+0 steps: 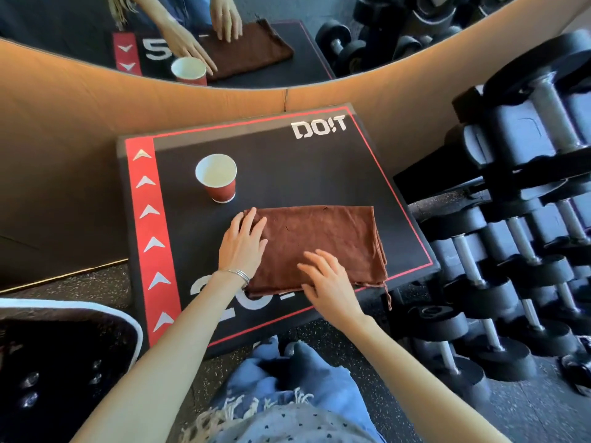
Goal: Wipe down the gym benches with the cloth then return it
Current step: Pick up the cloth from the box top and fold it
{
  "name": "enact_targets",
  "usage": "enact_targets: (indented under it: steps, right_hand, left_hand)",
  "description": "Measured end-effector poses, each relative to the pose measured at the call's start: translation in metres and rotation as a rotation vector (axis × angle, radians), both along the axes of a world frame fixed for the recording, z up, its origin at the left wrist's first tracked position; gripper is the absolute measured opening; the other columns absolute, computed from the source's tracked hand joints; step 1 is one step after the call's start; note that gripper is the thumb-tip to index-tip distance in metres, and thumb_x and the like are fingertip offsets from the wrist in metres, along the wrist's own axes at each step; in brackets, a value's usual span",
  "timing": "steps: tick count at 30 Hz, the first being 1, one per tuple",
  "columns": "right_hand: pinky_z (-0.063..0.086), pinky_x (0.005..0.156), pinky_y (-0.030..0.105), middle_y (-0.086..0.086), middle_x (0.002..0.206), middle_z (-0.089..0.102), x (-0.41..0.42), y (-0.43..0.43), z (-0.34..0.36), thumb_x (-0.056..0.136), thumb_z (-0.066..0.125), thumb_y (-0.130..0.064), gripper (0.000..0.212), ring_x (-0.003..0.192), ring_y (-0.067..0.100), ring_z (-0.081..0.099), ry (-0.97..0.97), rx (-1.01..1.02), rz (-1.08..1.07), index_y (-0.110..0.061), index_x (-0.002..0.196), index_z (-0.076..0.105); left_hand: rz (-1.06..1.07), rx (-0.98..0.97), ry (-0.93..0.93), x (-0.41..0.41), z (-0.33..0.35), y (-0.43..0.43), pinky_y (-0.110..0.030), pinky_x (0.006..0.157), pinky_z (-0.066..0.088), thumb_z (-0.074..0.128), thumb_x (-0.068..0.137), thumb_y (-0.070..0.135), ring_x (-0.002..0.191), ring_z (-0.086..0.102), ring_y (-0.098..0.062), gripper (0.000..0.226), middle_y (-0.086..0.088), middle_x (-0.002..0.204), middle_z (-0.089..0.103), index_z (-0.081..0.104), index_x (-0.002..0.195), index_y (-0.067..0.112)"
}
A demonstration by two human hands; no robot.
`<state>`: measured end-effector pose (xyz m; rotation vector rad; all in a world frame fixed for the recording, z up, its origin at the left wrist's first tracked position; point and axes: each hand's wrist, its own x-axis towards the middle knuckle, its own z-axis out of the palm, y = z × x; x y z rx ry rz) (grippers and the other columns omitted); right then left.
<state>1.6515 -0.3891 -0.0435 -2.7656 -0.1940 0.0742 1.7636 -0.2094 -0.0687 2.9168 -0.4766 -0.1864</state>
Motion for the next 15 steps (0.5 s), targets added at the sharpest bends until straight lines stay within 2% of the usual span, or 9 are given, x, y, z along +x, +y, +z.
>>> enact_targets:
  steps: [2, 6, 10, 15]
  right_hand:
    - [0.049, 0.091, 0.046, 0.009, 0.125, 0.06, 0.004, 0.017, 0.0, 0.076, 0.073, -0.011, 0.038, 0.121, 0.031, 0.051, -0.014, 0.018, 0.062, -0.009, 0.113, 0.067]
    - [0.037, 0.097, 0.037, 0.001, 0.134, 0.051, 0.011, 0.029, -0.007, 0.088, 0.062, -0.021, 0.04, 0.128, 0.022, 0.04, 0.073, -0.005, 0.095, -0.017, 0.127, 0.058]
    - [0.038, 0.099, 0.039, 0.001, 0.134, 0.051, 0.012, 0.024, -0.006, 0.088, 0.061, -0.02, 0.037, 0.127, 0.022, 0.04, 0.117, 0.02, 0.111, -0.017, 0.125, 0.06]
    - [0.039, 0.099, 0.04, 0.003, 0.133, 0.052, 0.009, 0.02, -0.006, 0.089, 0.061, -0.018, 0.03, 0.125, 0.023, 0.042, 0.125, 0.026, 0.137, -0.015, 0.118, 0.064]
  left_hand:
    - [-0.04, -0.008, 0.013, 0.013, 0.001, 0.002, -0.038, 0.114, 0.025, 0.042, 0.098, 0.034, 0.144, 0.017, -0.027, 0.048, -0.005, 0.156, 0.02, 0.035, 0.143, 0.021]
    - [-0.088, -0.051, 0.075, 0.023, 0.002, 0.005, -0.038, 0.115, 0.024, 0.041, 0.098, 0.033, 0.143, 0.018, -0.025, 0.043, -0.005, 0.152, 0.031, 0.041, 0.139, 0.022]
    - [-0.011, -0.136, 0.132, 0.022, 0.003, 0.006, -0.039, 0.11, 0.032, 0.044, 0.097, 0.032, 0.14, 0.023, -0.025, 0.039, -0.007, 0.149, 0.031, 0.045, 0.135, 0.025]
    - [0.055, -0.233, 0.214, 0.025, 0.011, 0.0, -0.04, 0.11, 0.031, 0.052, 0.093, 0.026, 0.141, 0.02, -0.028, 0.033, -0.012, 0.151, 0.027, 0.048, 0.125, 0.022]
